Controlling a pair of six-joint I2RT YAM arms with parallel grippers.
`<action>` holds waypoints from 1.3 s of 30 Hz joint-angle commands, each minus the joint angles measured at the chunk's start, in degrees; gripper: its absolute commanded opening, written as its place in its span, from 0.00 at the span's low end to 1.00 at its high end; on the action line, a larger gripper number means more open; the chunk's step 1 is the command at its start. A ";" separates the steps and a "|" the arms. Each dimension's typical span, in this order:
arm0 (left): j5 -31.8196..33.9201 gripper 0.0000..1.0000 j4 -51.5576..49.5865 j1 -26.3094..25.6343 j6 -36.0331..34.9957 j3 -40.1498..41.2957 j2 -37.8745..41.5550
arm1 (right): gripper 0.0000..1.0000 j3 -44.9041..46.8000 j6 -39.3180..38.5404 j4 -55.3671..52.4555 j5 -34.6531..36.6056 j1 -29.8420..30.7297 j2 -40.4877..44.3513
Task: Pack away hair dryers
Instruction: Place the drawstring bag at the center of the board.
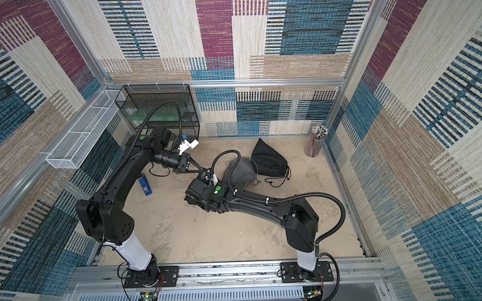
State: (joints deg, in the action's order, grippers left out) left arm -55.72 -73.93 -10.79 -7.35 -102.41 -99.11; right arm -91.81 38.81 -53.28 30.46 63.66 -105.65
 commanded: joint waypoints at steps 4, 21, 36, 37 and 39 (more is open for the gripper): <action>-1.01 0.00 -0.14 0.15 -1.94 -0.13 -0.18 | 0.18 0.94 -4.81 4.83 -1.81 -1.67 3.20; 1.89 0.00 -2.65 0.59 -4.63 -12.80 -12.98 | 0.00 10.45 -7.99 15.79 -23.88 -11.39 17.39; 1.48 0.26 -3.52 -3.10 -6.83 -17.76 -15.34 | 0.00 18.89 -5.58 24.17 -22.98 -13.77 20.25; 1.45 0.29 -3.59 -3.10 -7.25 -17.57 -15.16 | 0.00 19.94 -5.58 24.92 -22.40 -13.53 20.67; 1.98 0.36 -3.54 -3.08 -7.67 -17.30 -14.96 | 0.00 21.92 -5.77 26.70 -21.88 -13.05 21.49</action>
State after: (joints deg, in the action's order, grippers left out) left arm -54.15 -77.36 -13.98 -12.40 -119.79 -114.76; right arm -71.11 32.93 -32.08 6.72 50.19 -85.34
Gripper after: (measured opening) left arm 0.342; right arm 0.087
